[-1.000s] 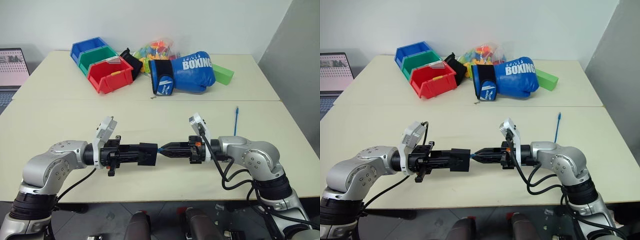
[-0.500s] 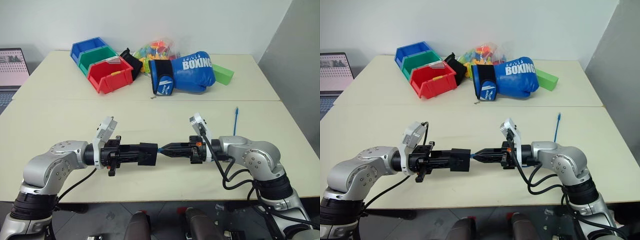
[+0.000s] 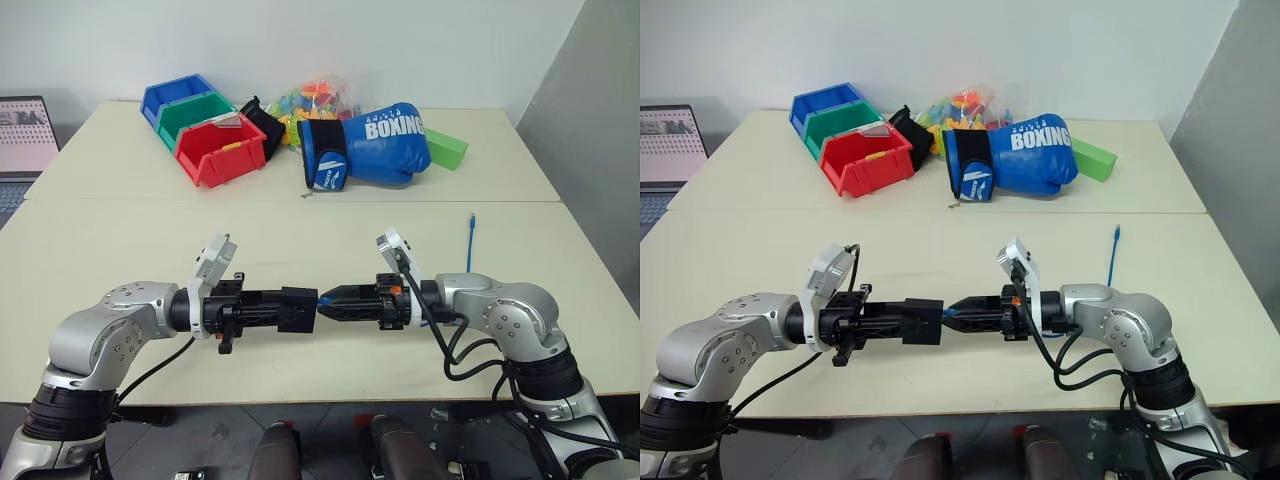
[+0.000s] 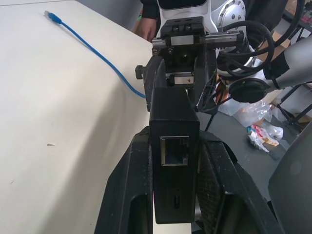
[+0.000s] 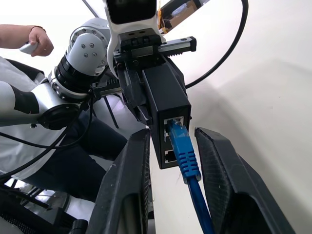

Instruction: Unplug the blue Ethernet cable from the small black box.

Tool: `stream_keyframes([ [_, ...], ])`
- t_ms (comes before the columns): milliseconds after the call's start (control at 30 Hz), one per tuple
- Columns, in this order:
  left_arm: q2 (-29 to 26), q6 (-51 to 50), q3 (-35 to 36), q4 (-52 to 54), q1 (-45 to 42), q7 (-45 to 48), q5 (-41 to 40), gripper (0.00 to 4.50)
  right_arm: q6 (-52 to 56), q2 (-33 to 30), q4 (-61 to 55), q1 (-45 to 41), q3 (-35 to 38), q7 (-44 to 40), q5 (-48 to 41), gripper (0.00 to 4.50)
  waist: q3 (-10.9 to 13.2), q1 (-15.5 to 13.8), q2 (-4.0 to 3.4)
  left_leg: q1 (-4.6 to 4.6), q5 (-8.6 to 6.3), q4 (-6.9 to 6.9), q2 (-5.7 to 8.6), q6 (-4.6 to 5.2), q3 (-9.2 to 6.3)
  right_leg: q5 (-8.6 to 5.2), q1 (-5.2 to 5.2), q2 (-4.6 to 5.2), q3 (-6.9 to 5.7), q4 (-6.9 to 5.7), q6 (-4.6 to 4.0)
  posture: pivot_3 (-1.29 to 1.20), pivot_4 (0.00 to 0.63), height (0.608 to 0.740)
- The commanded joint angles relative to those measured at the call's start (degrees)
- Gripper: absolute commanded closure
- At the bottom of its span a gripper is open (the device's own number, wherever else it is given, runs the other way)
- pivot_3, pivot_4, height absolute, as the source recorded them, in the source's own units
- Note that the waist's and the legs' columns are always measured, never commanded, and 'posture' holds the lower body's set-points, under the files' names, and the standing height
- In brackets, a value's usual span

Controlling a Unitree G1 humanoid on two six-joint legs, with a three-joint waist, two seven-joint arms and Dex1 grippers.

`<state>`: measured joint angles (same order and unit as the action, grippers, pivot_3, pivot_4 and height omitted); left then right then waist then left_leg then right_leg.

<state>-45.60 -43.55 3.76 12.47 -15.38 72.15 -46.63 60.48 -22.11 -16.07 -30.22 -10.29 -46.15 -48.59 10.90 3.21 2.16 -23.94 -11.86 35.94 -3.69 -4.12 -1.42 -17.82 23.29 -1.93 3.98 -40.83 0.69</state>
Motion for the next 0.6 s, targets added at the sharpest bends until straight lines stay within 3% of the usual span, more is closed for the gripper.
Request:
stream_keyframes([
  [33,0.0,0.3,0.25,1.59,-0.07,0.55,-0.6,3.72,-0.07,0.03,-1.97,0.01,0.85,-0.68,-1.4,2.97,0.0,0.0,0.0,0.0,0.0,0.0,0.0,0.0,0.0,0.0,0.0,0.0,0.0,0.0,0.0,0.0,0.15,0.74],
  [333,0.1,0.29,0.26,1.57,-0.04,0.47,-0.63,3.72,0.03,-0.35,-1.59,-0.02,0.9,-1.2,-1.37,2.97,0.0,0.01,0.0,0.0,0.0,0.0,0.0,0.0,0.0,0.0,0.0,0.0,-0.01,0.0,0.0,0.0,0.15,0.74],
  [533,0.12,0.31,0.17,1.5,-0.04,0.56,-0.59,3.72,0.08,-0.64,-1.5,-0.14,0.82,-1.68,-1.46,4.28,0.0,0.01,0.0,0.0,0.0,0.0,0.0,0.0,0.0,0.0,0.0,0.0,-0.01,0.0,0.0,0.0,0.15,0.74],
  [600,0.06,0.32,0.14,1.57,0.05,0.7,-0.6,3.72,0.1,-0.66,-1.53,-0.16,0.84,-1.89,-1.41,4.41,0.0,0.0,0.0,0.0,0.0,0.0,0.0,0.0,0.0,0.0,0.0,0.0,-0.01,0.01,0.0,0.0,0.15,0.74],
])
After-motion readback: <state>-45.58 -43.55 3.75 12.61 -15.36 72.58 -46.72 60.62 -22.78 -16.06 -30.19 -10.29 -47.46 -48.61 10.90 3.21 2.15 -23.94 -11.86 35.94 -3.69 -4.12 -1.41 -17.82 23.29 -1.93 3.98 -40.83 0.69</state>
